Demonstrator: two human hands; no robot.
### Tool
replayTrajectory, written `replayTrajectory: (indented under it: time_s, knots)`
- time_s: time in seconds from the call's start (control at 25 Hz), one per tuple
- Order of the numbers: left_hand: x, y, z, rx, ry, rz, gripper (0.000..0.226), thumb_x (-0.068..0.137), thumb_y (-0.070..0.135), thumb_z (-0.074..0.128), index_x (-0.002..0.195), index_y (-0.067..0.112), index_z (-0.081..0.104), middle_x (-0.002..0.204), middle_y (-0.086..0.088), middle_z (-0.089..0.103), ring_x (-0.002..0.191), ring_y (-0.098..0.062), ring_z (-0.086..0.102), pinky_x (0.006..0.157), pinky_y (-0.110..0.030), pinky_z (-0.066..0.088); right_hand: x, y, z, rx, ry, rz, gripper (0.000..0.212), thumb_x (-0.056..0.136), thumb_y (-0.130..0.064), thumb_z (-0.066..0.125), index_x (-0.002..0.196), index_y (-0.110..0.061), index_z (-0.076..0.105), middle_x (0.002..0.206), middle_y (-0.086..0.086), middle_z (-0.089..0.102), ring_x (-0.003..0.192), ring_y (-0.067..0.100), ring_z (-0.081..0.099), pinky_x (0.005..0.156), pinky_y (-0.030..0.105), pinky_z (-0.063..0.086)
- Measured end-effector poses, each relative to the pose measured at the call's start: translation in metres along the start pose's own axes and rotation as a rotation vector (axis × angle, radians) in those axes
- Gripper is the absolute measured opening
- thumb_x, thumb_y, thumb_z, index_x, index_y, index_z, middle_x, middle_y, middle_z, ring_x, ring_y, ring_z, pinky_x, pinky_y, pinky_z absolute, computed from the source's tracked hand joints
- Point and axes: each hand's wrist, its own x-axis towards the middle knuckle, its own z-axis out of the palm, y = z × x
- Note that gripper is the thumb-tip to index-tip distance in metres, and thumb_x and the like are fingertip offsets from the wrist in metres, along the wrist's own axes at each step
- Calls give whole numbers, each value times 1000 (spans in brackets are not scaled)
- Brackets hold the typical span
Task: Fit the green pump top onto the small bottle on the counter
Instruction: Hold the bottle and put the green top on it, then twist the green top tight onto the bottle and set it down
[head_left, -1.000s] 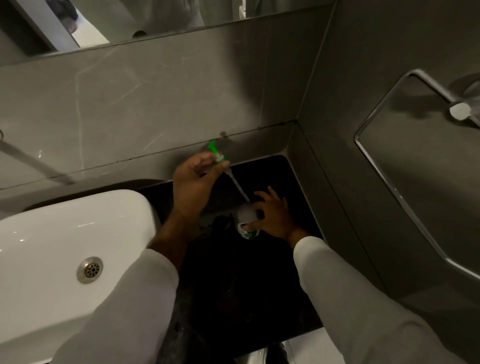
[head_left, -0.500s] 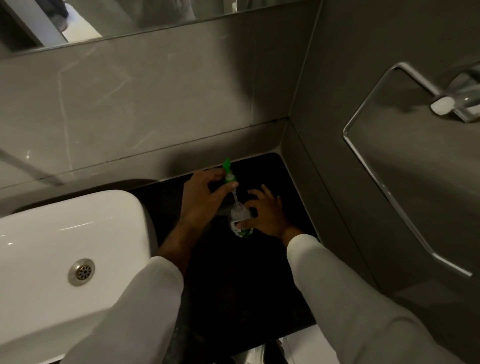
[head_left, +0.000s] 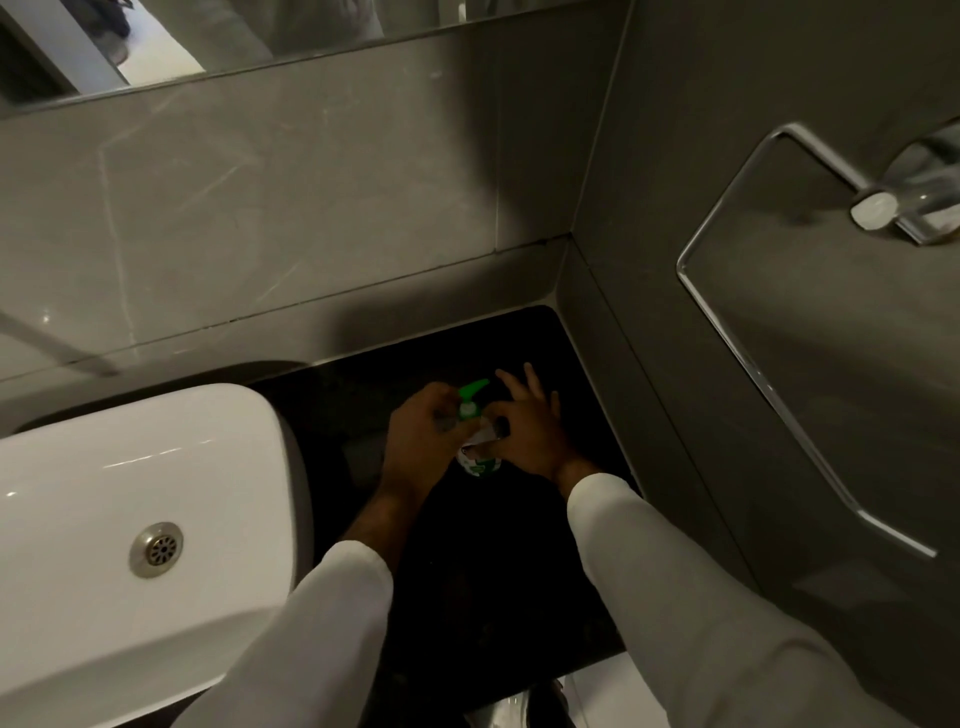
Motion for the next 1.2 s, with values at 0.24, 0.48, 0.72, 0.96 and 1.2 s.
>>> replayTrajectory:
  time_s: [0.24, 0.48, 0.72, 0.96, 1.2]
  knots:
    - [5, -4, -5, -116, -241, -51, 63, 85, 15, 79, 140, 22, 50, 124, 20, 59, 103, 21, 58, 88, -7, 50, -1, 5, -3, 15, -9, 29, 42, 75, -48, 78, 108, -23, 74, 167, -6, 18, 156, 29, -10, 122, 62, -3]
    - [7, 0, 5, -161, -99, -63, 62, 82, 22, 81, 135, 27, 50, 115, 14, 69, 107, 2, 66, 90, -15, 54, 0, 1, 0, -16, -25, 14, 49, 76, -52, 76, 119, -29, 70, 167, -6, 18, 156, 28, -9, 122, 60, -3]
    - [9, -12, 3, -143, -15, -100, 55, 69, 28, 91, 114, 34, 61, 103, 17, 71, 100, 2, 68, 81, -14, 56, 0, 2, -1, 25, -14, 28, 43, 73, -50, 78, 107, -24, 74, 166, -6, 21, 156, 28, -6, 122, 63, 1]
    - [15, -9, -7, -188, -222, -109, 61, 67, 40, 91, 112, 60, 56, 113, 30, 67, 105, 9, 64, 84, -13, 54, 0, 5, 0, 29, -22, 28, 39, 73, -50, 78, 103, -25, 74, 166, -6, 21, 156, 28, -5, 122, 63, 1]
    - [25, -9, -10, -135, -292, -57, 66, 77, 13, 85, 135, 25, 55, 118, 10, 68, 114, -8, 65, 92, -19, 52, 1, 6, -2, 35, -15, 37, 45, 73, -50, 79, 110, -24, 74, 165, -6, 23, 156, 29, -3, 122, 62, 3]
